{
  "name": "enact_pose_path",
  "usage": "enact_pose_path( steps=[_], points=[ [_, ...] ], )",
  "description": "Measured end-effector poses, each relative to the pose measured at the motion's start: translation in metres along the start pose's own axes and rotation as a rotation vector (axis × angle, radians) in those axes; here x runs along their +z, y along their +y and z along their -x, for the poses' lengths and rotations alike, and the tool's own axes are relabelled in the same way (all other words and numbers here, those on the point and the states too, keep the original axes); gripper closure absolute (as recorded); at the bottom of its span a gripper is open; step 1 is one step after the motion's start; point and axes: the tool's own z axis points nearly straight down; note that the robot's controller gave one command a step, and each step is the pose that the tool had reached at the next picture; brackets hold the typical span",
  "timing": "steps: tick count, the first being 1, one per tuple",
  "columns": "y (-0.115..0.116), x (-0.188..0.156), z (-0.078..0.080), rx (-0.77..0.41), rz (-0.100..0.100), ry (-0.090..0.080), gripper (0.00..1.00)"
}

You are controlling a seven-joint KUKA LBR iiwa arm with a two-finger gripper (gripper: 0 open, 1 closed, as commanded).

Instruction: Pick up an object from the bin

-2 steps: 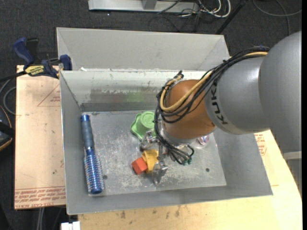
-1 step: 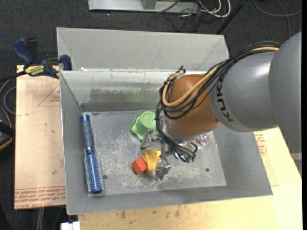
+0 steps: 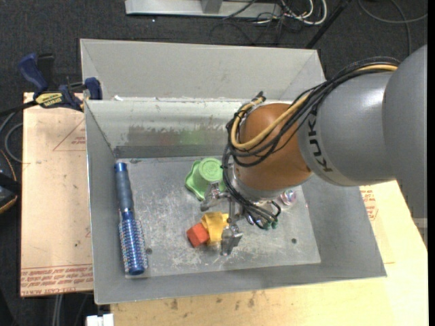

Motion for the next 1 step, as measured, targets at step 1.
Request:
enact_pose_path(
  steps=[1],
  points=[
    [-0.0014,0.0321,-0.0032,0.021,0.001,-0.010,0.00]
  ],
)
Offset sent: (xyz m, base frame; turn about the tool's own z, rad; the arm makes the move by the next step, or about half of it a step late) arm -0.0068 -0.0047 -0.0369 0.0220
